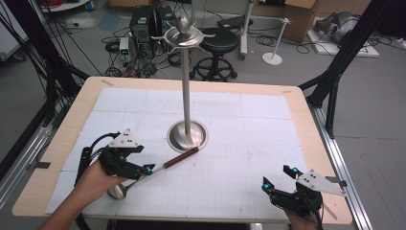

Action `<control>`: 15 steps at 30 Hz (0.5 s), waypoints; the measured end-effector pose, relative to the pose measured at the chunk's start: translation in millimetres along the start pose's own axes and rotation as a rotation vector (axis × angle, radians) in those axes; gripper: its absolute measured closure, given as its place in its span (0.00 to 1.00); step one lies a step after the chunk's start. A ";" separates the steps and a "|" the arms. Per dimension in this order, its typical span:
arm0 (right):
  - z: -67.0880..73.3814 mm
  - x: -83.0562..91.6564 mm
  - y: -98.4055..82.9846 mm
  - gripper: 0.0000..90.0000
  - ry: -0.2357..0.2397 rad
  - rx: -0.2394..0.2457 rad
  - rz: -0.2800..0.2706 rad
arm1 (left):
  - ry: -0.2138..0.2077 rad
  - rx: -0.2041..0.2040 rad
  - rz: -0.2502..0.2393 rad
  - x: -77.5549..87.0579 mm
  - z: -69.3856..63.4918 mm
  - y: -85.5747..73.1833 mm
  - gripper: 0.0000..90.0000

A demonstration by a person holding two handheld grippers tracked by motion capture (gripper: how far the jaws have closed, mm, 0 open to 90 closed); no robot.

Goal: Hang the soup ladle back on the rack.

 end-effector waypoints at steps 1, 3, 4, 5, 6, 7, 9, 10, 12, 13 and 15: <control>-0.1 0.4 0.1 0.20 0.000 -0.006 0.001 | 0.003 -0.003 0.020 -4.1 0.3 -0.4 0.33; -0.1 0.5 0.2 0.20 -0.001 -0.007 0.000 | 0.006 -0.013 0.064 -10.9 0.5 -1.7 0.36; 0.0 0.2 0.0 0.20 -0.001 -0.005 0.001 | 0.003 -0.011 0.081 -13.7 -0.2 -2.2 0.37; 0.1 -0.2 -0.2 0.20 0.002 -0.004 0.003 | 0.006 -0.033 0.101 -15.6 0.3 -2.4 0.38; 0.3 -0.7 -0.3 0.20 0.002 -0.006 0.002 | 0.006 -0.032 0.112 -17.9 -0.6 -2.7 0.39; 0.0 -0.8 -0.4 0.20 0.004 0.000 0.001 | 0.008 -0.029 0.120 -20.5 -1.3 -3.3 0.40; 0.0 -0.6 -0.1 0.20 0.003 0.000 0.000 | 0.014 -0.041 0.154 -24.7 -0.9 -4.8 0.42; 0.0 -0.3 0.1 0.20 0.004 -0.002 0.000 | 0.018 -0.047 0.170 -26.9 -0.3 -5.7 0.42; -0.1 0.6 -0.1 0.20 0.003 -0.009 0.001 | 0.018 -0.045 0.192 -30.6 0.5 -8.0 0.44; -0.5 0.6 -0.2 0.20 0.002 -0.008 -0.001 | 0.019 -0.042 0.199 -32.2 1.0 -9.1 0.45; -0.6 0.7 -0.4 0.20 0.002 -0.011 0.001 | 0.019 -0.035 0.214 -34.5 2.4 -10.5 0.46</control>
Point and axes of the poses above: each handheld gripper's, and its own axes: x roughly backward along the jaws, y roughly out of its top, z roughly to its left, the point moved 3 cm from there along -x, roughly forward along the jaws, and after that the axes turned 14 degrees about x, right-handed, at the moved point
